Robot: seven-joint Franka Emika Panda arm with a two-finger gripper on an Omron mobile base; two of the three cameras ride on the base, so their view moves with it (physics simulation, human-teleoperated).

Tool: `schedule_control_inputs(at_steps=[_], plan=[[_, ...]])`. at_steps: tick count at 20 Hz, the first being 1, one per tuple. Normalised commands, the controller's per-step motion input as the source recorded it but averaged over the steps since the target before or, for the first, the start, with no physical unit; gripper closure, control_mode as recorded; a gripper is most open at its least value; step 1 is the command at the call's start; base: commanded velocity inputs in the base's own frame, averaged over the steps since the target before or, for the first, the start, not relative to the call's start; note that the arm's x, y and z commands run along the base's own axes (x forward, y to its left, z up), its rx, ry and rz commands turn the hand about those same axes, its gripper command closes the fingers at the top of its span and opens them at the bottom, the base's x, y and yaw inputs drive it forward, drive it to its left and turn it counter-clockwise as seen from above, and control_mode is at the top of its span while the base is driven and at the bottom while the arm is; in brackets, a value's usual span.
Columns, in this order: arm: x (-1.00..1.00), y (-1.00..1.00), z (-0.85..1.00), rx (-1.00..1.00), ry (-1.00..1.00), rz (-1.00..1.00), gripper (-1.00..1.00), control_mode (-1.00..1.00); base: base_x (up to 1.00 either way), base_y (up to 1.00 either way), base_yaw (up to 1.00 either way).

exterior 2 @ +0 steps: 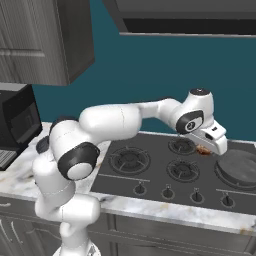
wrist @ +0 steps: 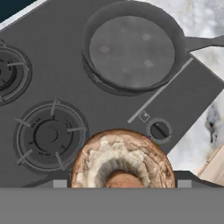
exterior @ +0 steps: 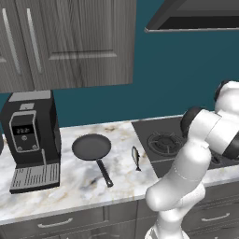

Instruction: Place both pans onto different burners. Then place the mushroom and the fish on different pans.

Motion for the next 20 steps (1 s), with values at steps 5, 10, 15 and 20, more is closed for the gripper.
schedule_control_inputs(at_steps=[5, 10, 15, 20], plan=[[0.21, -0.44, -0.18, 0.00, 0.00, 0.00, 1.00, -1.00, 0.00, 0.00, 0.00], [0.22, -0.32, -0.12, 0.00, 0.00, 0.00, 1.00, -1.00, 0.00, 0.00, 0.00], [0.19, -0.34, -0.09, 0.00, 0.00, 0.00, 1.00, -1.00, 0.00, 0.00, 0.00], [0.17, -0.31, -0.20, 0.00, 0.00, 0.00, 1.00, -1.00, 0.00, 0.00, 0.00]])
